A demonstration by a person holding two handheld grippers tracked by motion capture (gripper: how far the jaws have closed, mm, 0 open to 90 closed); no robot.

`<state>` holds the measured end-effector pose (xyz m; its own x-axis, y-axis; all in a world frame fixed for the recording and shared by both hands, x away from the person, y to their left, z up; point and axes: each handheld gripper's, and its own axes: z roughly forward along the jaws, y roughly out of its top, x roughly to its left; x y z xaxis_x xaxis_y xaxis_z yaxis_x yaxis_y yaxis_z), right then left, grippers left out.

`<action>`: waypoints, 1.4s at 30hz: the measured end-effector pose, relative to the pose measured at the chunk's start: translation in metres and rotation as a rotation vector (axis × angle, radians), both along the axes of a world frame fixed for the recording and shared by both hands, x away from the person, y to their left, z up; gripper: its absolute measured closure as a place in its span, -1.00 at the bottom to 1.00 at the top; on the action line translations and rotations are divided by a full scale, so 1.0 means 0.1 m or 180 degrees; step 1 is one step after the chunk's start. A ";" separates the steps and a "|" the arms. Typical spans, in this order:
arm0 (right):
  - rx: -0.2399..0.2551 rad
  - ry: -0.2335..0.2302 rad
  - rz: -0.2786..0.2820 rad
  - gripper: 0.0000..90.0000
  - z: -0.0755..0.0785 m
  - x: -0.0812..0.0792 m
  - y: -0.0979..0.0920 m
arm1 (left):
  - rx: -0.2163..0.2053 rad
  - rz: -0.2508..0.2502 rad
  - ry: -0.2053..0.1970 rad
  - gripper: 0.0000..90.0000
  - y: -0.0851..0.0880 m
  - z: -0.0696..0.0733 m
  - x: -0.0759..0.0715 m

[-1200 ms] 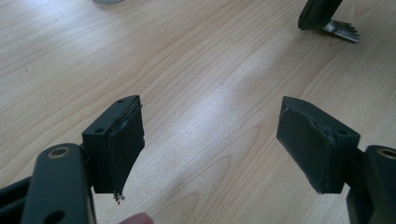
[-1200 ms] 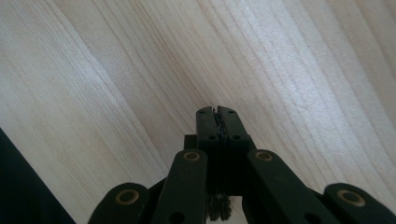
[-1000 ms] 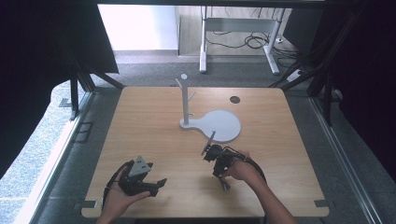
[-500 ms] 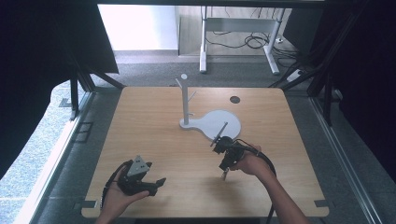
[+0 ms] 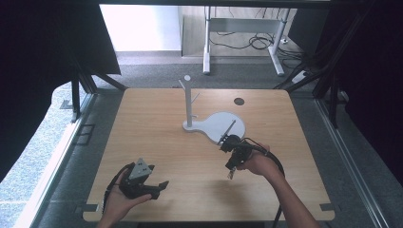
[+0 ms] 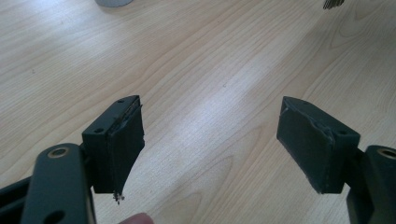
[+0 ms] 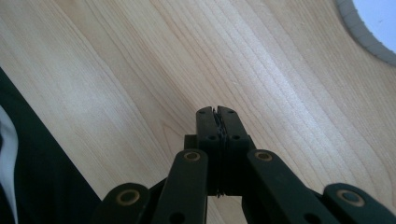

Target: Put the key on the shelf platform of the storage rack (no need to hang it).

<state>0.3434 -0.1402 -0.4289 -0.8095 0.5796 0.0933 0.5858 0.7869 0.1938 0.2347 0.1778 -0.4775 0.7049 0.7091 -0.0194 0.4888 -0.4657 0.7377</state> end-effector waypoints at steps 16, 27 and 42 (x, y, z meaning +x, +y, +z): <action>0.0047 -0.0066 -0.0093 0.99 0.08 0.08 -0.10 | 0.0023 -0.0005 0.0021 -0.48 -0.02 -0.03 0.01; 0.0098 -0.0060 -0.0115 0.99 0.15 0.16 -0.13 | 0.0050 -0.0026 0.0057 -0.48 -0.06 -0.07 0.02; 0.0126 -0.0093 -0.0121 0.99 0.25 0.30 -0.08 | 0.0062 -0.0013 0.0075 -0.48 -0.05 -0.09 0.04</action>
<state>0.3734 -0.1478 -0.4042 -0.7897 0.6063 0.0933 0.6087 0.7556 0.2418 0.2382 0.1731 -0.4867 0.7073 0.7066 -0.0224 0.5041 -0.4819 0.7167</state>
